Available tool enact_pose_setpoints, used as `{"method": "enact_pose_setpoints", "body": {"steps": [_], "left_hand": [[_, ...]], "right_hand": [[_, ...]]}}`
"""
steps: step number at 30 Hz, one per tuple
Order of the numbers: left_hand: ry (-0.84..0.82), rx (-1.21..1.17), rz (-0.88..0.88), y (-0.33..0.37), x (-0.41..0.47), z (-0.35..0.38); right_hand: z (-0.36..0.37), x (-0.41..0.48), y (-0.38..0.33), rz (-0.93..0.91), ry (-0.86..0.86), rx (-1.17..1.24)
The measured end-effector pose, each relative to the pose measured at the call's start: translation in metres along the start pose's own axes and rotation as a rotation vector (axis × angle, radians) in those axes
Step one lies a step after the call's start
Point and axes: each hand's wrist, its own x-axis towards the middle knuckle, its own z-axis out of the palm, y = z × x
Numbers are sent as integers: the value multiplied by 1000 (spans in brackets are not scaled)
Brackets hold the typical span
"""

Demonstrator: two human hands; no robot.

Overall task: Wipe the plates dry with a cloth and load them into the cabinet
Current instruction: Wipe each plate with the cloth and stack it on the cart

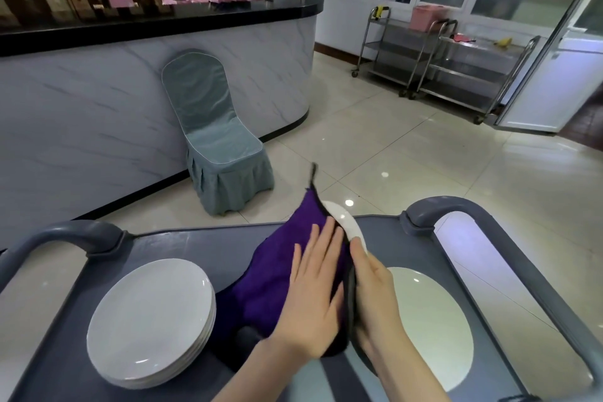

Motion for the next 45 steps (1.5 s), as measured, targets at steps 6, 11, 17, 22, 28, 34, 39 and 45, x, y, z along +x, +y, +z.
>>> {"method": "enact_pose_setpoints", "body": {"steps": [6,11,17,22,28,34,39,45], "left_hand": [[21,-222,-76,-22,12,-10],[-124,-227,-161,-26,24,-6],[36,50,128,-17,0,16],[56,-542,-99,-25,12,-9],[-60,223,143,-9,-5,20],[-49,-55,139,-13,15,-4],[-89,-61,158,-38,17,-26],[-120,-58,183,-46,-9,-16]], "right_hand": [[-2,-9,6,38,-10,-57],[-4,-7,2,10,58,-125],[-4,-4,-2,-27,5,-82],[-12,-11,9,2,-24,-139],[-16,-5,4,9,2,-68],[-27,-7,3,78,-25,-70],[-61,-4,-14,112,-115,-68],[-93,6,-25,245,-184,-64]]}}
